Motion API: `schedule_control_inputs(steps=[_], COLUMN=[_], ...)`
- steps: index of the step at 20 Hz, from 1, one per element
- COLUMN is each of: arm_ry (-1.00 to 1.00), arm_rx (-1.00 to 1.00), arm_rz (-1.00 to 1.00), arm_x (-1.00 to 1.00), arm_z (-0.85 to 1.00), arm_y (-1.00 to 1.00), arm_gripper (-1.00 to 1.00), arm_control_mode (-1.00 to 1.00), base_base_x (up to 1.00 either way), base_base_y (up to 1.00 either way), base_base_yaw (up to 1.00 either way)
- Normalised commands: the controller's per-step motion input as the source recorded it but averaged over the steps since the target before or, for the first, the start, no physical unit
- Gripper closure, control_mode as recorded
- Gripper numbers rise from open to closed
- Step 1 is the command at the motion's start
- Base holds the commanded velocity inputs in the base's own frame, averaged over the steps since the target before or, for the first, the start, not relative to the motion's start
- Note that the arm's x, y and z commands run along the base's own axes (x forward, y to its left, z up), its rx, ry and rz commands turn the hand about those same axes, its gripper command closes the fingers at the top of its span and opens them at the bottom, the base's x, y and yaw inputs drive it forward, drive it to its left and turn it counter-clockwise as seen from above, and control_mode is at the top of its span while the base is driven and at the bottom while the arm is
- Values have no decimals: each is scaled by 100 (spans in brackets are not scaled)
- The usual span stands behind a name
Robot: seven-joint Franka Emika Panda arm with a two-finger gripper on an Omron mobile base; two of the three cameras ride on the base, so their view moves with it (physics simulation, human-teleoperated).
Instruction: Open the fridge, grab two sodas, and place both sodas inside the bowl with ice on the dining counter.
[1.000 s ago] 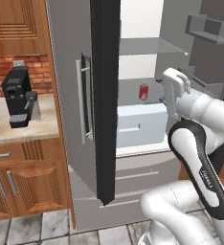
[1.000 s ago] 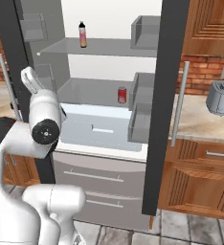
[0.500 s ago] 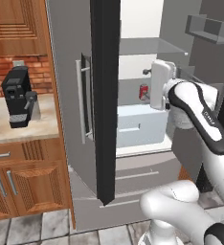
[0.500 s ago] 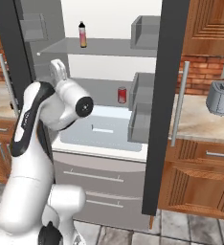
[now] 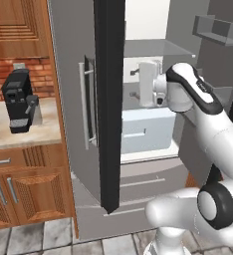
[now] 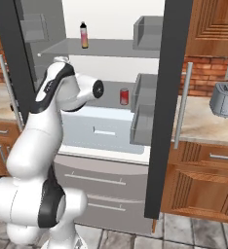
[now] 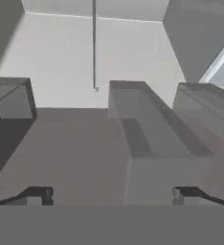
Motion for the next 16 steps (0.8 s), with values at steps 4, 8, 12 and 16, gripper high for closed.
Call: schedule_control_inputs(steps=[4, 8, 12, 16], arm_ry=[0, 0, -1, -1], arm_rx=[-5, -8, -10, -8], arm_rz=[12, 9, 7, 7], arm_x=[1, -6, -14, -8], arm_z=[-4, -10, -14, -17], arm_y=[84, 99, 100, 100], arm_gripper=[-100, -100, -100, -100], arm_control_mode=[-100, -100, -100, -100], base_base_x=[0, 0, 0, 0], base_base_y=[0, 0, 0, 0], base_base_yaw=[0, 0, 0, 0])
